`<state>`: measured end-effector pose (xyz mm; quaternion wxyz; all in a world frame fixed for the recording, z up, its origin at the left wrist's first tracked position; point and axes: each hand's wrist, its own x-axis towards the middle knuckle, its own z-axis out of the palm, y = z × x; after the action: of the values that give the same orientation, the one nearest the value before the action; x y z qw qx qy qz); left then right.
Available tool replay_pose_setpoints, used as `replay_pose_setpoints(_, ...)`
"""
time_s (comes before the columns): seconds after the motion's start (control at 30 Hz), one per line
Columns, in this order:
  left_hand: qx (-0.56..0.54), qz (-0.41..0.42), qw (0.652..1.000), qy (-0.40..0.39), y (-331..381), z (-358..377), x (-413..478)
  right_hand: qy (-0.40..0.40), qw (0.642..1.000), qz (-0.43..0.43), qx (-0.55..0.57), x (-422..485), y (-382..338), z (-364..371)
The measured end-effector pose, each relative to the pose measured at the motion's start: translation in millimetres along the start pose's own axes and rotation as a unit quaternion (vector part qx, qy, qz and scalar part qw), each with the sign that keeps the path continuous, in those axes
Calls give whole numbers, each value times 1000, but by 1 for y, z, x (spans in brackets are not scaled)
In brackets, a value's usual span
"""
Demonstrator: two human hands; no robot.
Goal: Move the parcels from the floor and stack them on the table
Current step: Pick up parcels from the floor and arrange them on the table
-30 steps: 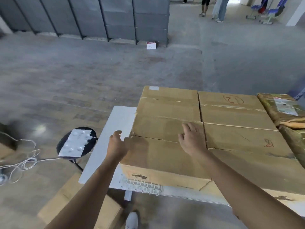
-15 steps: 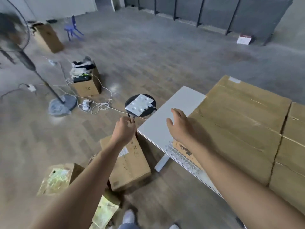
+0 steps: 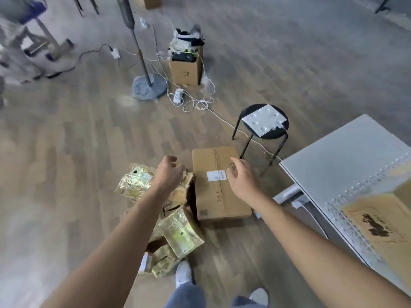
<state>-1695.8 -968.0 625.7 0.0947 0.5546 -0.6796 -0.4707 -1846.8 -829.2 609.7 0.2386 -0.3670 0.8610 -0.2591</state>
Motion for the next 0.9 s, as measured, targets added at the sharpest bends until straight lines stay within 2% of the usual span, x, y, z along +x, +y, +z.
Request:
replay_pose_setpoints(0.2,-29,-109,993,28,-90,-66,25,-96,995,10,-20,23,-49,88)
replay_pose_setpoints(0.4,-28,-202,979,23,-182,-62,48,-170,984,29,-44,54,-44,167)
replay_pose_setpoints(0.6,-39,-264,964,20,-285,8,96,-241,968,20,-69,97,18,274)
replay_pose_setpoints(0.9,-31,-341,939,-23,-467,175,170,-322,938,42,-123,137,177,453)
